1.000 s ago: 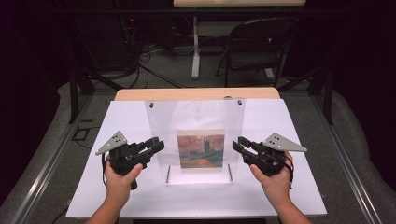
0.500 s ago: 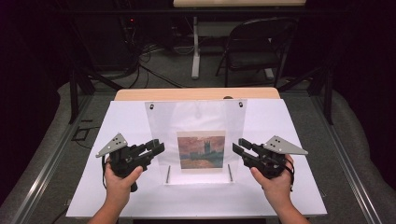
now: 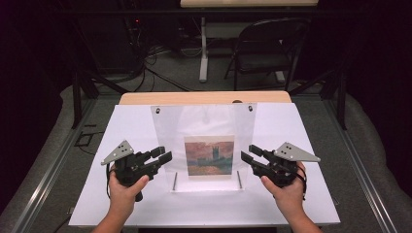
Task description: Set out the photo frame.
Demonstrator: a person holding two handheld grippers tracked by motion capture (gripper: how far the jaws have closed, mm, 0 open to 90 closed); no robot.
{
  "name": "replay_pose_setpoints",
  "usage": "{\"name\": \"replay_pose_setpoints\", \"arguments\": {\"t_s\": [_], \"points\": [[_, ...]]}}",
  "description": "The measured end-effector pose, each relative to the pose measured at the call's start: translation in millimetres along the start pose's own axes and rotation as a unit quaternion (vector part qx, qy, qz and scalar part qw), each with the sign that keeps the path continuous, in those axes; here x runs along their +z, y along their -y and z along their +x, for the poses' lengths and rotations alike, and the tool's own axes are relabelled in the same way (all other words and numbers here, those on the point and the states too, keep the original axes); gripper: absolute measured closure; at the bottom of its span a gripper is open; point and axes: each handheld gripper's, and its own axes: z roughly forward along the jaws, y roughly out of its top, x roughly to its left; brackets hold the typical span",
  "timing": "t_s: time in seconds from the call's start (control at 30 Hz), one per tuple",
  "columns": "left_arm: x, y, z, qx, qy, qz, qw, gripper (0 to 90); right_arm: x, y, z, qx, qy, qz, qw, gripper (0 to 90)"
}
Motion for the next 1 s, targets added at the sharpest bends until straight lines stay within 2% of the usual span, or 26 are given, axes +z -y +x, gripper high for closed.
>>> {"name": "replay_pose_setpoints", "arguments": {"t_s": [0.07,0.1,0.13,0.2,0.33,0.37,0.57,0.67,0.7,0.73,0.77,0.8,0.87,1.0], "points": [[-1.6,-0.6,-0.9,0.003,-0.005,-0.005,1.0,52.5,-1.4,-0.9,0.5,0.003,-0.006,0.003,1.0,52.9],[-4.2,-1.4,-1.4,0.009,-0.016,-0.009,0.9998,50.5,-1.9,-1.6,0.4,-0.001,-0.007,0.001,1.0,50.2],[-4.2,-1.4,-1.4,0.009,-0.016,-0.009,0.9998,49.3,-1.9,-1.6,0.4,-0.001,-0.007,0.001,1.0,50.2],[-8.2,-2.0,-0.2,0.011,-0.024,-0.007,0.9996,47.3,-5.1,-4.3,0.7,-0.009,-0.003,0.001,1.0,44.2],[-13.6,-2.4,0.8,0.012,-0.031,-0.005,0.9994,45.3,-9.1,-6.2,-0.4,-0.01,0.0,-0.002,0.9999,41.5],[-18.5,-2.7,1.7,0.011,-0.04,-0.006,0.9991,44.7,-14.1,-6.9,-2.7,-0.011,0.007,-0.004,0.9999,41.0],[-34.9,-3.3,8.9,0.006,-0.067,-0.011,0.9977,42.7,-28.3,-4.1,-11.7,-0.003,0.026,-0.009,0.9996,41.0],[-43.1,-1.5,17.7,0.003,-0.089,-0.02,0.9958,42.1,-31.8,-2.0,-15.6,0.002,0.034,-0.008,0.9994,41.0],[-46.0,1.1,25.2,0.0,-0.109,-0.021,0.9938,42.1,-34.1,0.4,-20.4,0.005,0.049,-0.004,0.9988,40.8],[-46.8,2.8,28.9,-0.001,-0.118,-0.02,0.9928,42.1,-34.0,2.0,-23.3,-0.003,0.062,-0.006,0.9981,40.5],[-46.8,2.8,28.9,-0.001,-0.118,-0.02,0.9928,42.0,-34.0,3.4,-25.5,-0.011,0.074,0.0,0.9972,40.5],[-47.1,7.2,36.0,-0.003,-0.133,-0.019,0.9909,41.8,-33.0,5.2,-27.7,-0.017,0.085,0.002,0.9962,40.5],[-47.0,9.0,38.3,-0.003,-0.139,-0.017,0.9901,41.7,-31.6,7.0,-30.5,-0.022,0.092,0.006,0.9955,40.5],[-43.9,19.5,49.5,0.0,-0.167,-0.011,0.986,41.3,-25.8,14.0,-43.2,-0.018,0.117,0.023,0.9927,40.5]]}}
